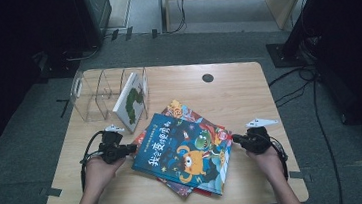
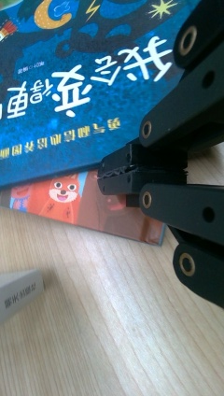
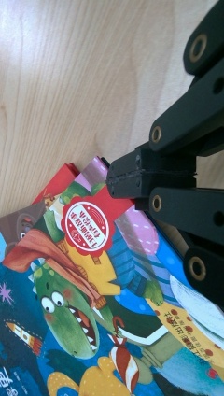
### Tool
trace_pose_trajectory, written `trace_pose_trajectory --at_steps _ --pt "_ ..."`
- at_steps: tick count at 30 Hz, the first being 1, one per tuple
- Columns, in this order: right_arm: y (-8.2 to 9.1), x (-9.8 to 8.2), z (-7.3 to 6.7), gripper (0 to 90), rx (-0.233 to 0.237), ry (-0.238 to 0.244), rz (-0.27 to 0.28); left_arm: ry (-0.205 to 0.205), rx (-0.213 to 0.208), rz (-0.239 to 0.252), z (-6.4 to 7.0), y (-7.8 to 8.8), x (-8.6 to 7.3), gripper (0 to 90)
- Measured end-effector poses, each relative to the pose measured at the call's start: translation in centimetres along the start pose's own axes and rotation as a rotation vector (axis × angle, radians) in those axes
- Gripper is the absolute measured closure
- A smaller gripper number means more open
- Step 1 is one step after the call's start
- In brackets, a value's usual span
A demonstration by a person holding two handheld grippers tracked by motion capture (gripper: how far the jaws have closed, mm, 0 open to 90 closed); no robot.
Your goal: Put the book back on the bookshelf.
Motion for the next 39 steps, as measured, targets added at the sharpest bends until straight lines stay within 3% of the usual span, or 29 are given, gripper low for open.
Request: trace_pose_trajectory --at_steps 5,14,39 --pt "-0.4 0.5 0.0 90.0 0.007 0.016 -0.003 -0.011 0.001 -0.003 0.3 -0.1 0.0 90.0" --pt "-0.8 0.7 -0.1 90.0 0.012 0.001 0.005 -0.015 0.007 -0.023 0.9 0.3 -0.7 90.0" --pt "-0.8 0.8 -1.4 90.0 0.031 0.063 0.004 -0.011 -0.014 -0.045 2.0 1.2 -2.6 88.5"
Point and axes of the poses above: each handheld gripper's, and its own axes: y roughly backward along the jaws, x roughly out of its top, z roughly to its right, the point moved 1 cm from there along -y, roughly forward along the jaws, and after that the axes turned 2 degrees about -z, right-handed, at the moved point
